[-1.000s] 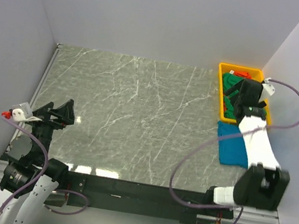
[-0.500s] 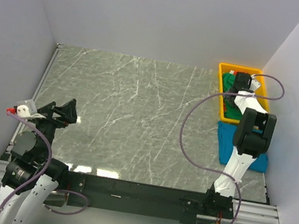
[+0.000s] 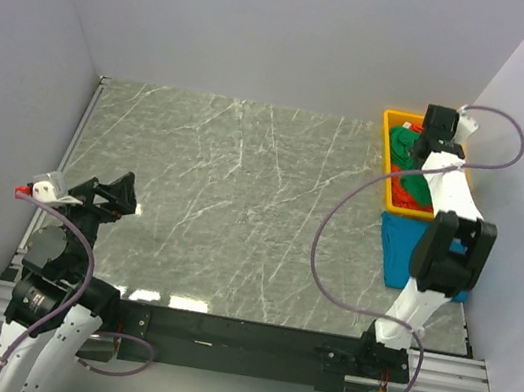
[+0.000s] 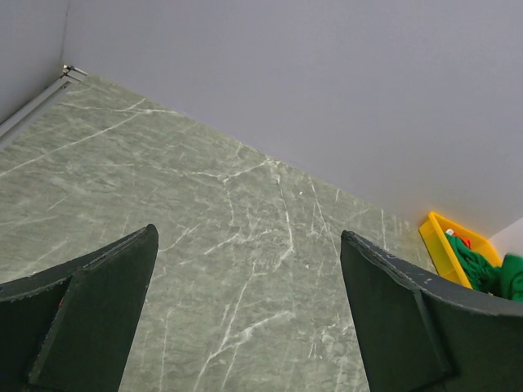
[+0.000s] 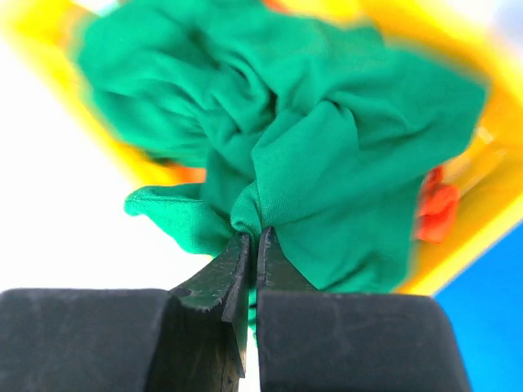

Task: Fold and stack the t-shirts
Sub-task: Grab the tshirt from the pile, then move the tshirt to the center of the board

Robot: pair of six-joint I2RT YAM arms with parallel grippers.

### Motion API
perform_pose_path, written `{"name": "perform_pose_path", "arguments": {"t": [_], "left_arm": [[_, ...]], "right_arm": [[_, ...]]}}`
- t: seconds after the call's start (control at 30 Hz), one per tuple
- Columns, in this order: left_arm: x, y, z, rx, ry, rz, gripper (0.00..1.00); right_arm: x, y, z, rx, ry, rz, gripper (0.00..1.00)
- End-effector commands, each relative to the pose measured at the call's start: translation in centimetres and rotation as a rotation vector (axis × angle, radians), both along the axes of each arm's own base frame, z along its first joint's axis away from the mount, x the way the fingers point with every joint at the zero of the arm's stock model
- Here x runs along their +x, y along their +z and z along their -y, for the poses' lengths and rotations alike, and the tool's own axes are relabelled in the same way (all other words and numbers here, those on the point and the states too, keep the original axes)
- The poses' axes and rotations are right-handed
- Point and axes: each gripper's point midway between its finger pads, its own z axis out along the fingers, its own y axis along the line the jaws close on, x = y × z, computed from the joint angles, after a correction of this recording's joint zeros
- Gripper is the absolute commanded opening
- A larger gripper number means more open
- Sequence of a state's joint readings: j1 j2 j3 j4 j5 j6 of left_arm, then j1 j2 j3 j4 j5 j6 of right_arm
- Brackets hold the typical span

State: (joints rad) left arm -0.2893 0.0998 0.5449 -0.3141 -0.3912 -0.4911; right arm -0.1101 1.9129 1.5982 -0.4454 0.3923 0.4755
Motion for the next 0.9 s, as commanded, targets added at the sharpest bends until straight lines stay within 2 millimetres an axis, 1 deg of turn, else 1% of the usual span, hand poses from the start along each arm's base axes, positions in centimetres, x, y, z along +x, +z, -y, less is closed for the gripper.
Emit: {"name": "perform_pose_path", "arguments": {"t": [0.0,0.03,0.07,0.1,0.17,0.2,0.23,0.27,0.3,0.33,0.37,0.4,0.47,0.5,0.53,0.57,0.6,0.63,0.67,0.7,0.73,0.77,0.8,0.83,0.87], "left_arm": [[-0.5,1.2,-0.5,-0.013,0.016,0.044,0.99],[-0.7,1.3,-0.5,-0.018,0.016,0.052,1.00],[-0.7,1.3,-0.5,-0.019,0.017,0.052,0.99],[-0.8,1.3,-0.6,-0.020,0.017,0.052,1.00],[-1.0,1.5,-0.5,-0.023,0.012,0.061,1.00],[-1.0,1.5,-0.5,-0.025,0.008,0.063,0.99],[-1.1,1.5,-0.4,-0.027,0.006,0.065,0.99],[-1.1,1.5,-0.4,-0.026,0.004,0.063,0.99],[-1.1,1.5,-0.3,-0.026,0.000,0.063,1.00],[-1.1,1.4,-0.3,-0.024,-0.002,0.061,0.99],[-1.1,1.4,-0.3,-0.026,-0.002,0.061,0.99],[-1.1,1.4,-0.2,-0.024,-0.006,0.061,0.99],[-1.0,1.4,-0.1,-0.021,-0.014,0.055,1.00],[-1.0,1.4,0.0,-0.021,-0.017,0.055,1.00],[-0.9,1.3,0.1,-0.017,-0.023,0.050,0.99],[-0.8,1.2,0.2,-0.013,-0.025,0.044,0.99],[-0.8,1.2,0.3,-0.013,-0.029,0.041,1.00],[-0.6,1.0,0.3,-0.010,-0.029,0.031,0.99],[-0.5,0.9,0.5,-0.009,-0.033,0.024,0.99],[-0.4,0.7,0.5,-0.007,-0.033,0.015,0.99],[-0.2,0.5,0.5,-0.003,-0.033,0.003,1.00],[-0.1,0.4,0.6,-0.002,-0.036,-0.002,0.99],[0.0,0.2,0.7,0.000,-0.037,-0.012,0.99],[0.1,0.1,0.7,0.001,-0.035,-0.022,0.99],[0.3,-0.1,0.8,0.004,-0.041,-0.029,0.99]], "right_arm": [[-0.1,13.8,-3.4,-0.069,0.076,0.272,0.00],[-0.7,16.1,-4.4,-0.069,0.104,0.315,0.00],[-0.8,18.0,-6.7,-0.069,0.164,0.345,0.00],[-1.5,20.1,-7.9,-0.071,0.200,0.387,0.00],[-2.3,23.3,-11.0,-0.076,0.304,0.445,0.00],[-3.4,25.3,-13.4,-0.065,0.365,0.492,0.00],[-3.9,26.3,-15.5,-0.044,0.441,0.513,0.00],[-4.5,27.6,-17.0,-0.034,0.492,0.550,0.00],[-5.9,29.2,-19.9,-0.009,0.581,0.593,0.00],[-6.7,30.1,-21.5,0.013,0.640,0.623,0.00],[-7.4,31.0,-23.8,0.053,0.730,0.660,0.00],[-8.9,32.0,-26.5,0.087,0.809,0.692,0.00],[-10.4,33.5,-29.7,0.136,0.904,0.737,0.00],[-11.0,33.6,-31.4,0.162,0.955,0.740,0.00],[-12.2,33.7,-34.0,0.207,1.018,0.743,0.00],[-12.4,33.5,-35.3,0.232,1.039,0.745,0.00],[-12.7,32.6,-37.1,0.272,1.087,0.727,0.04],[-13.8,31.8,-39.6,0.332,1.138,0.709,0.16],[-14.1,30.4,-41.2,0.366,1.173,0.688,0.32],[-14.3,28.2,-43.5,0.399,1.224,0.633,0.57],[-15.1,26.6,-45.4,0.435,1.283,0.582,0.64],[-16.8,25.1,-47.5,0.452,1.344,0.518,0.68],[-16.7,22.6,-48.9,0.447,1.370,0.443,0.73],[-17.0,21.4,-49.3,0.427,1.383,0.403,0.74],[-17.6,19.6,-49.5,0.419,1.388,0.335,0.74]]}}
